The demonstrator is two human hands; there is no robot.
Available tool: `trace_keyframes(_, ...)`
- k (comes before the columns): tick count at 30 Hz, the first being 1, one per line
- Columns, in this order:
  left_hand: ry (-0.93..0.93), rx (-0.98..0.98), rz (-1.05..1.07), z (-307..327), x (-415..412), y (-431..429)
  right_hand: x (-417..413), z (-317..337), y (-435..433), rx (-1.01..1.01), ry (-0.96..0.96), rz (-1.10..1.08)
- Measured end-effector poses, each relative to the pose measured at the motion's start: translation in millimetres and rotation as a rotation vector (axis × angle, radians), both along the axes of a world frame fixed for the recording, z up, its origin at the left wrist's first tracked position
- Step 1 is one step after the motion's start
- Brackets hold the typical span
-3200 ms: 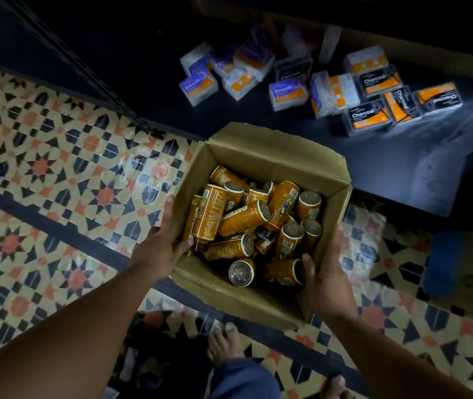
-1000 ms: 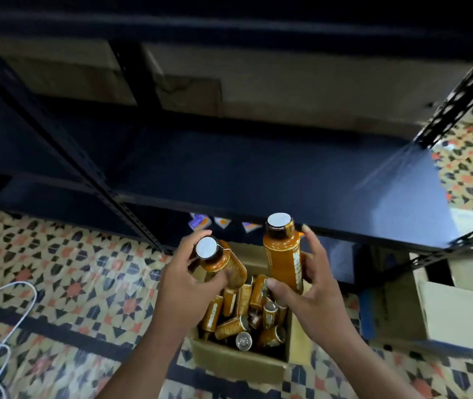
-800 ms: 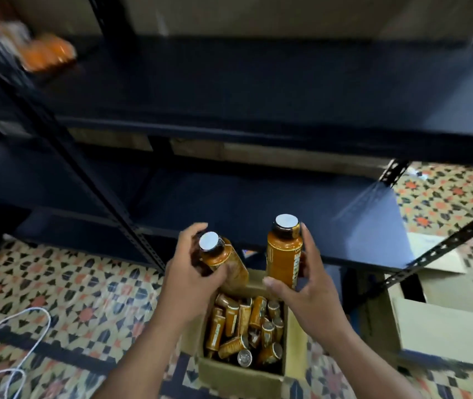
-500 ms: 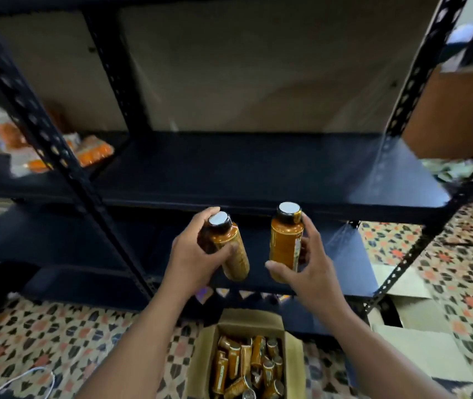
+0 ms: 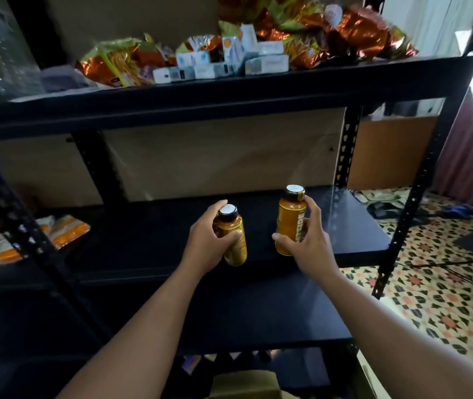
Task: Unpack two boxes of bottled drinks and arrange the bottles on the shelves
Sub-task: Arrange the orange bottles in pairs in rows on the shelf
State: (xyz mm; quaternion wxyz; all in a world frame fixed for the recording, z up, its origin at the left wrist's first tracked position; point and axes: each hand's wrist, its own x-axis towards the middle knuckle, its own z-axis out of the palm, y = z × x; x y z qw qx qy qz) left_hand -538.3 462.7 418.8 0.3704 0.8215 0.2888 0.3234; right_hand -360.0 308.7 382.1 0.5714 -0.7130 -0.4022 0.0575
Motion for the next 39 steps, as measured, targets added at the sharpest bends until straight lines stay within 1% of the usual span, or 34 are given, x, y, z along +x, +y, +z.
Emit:
trace_keyframes(6,-0.017,-0.043,0.051,-30,50,7,50,-26,17,-0.113,0.063,0.048)
trace_keyframes(11,-0.006,-0.016,0.092,-47,89,10,93,-53,28,-0.148,0.07,0.108)
trace_keyframes(14,0.031,0.003,0.107,-50,107,9,113,-55,39,-0.152,0.019,0.148)
trace_keyframes(17,0.079,-0.046,0.081,-50,124,5,125,-57,50,-0.156,-0.023,0.162)
trace_keyframes(22,0.083,-0.176,0.101,-61,146,11,136,-64,59,-0.14,-0.024,0.179)
trace_keyframes(26,0.09,-0.202,0.033,-70,150,22,138,-69,59,-0.117,-0.006,0.211)
trace_keyframes(28,0.068,-0.237,0.001,-76,151,26,139,-70,58,-0.092,0.007,0.215)
trace_keyframes(30,0.026,-0.278,-0.002,-86,152,30,140,-71,60,-0.11,0.016,0.195)
trace_keyframes(34,0.003,-0.281,0.003,-99,155,39,138,-73,63,-0.139,0.004,0.139)
trace_keyframes(39,0.028,-0.27,-0.008,-104,151,46,139,-76,65,-0.15,-0.001,0.105)
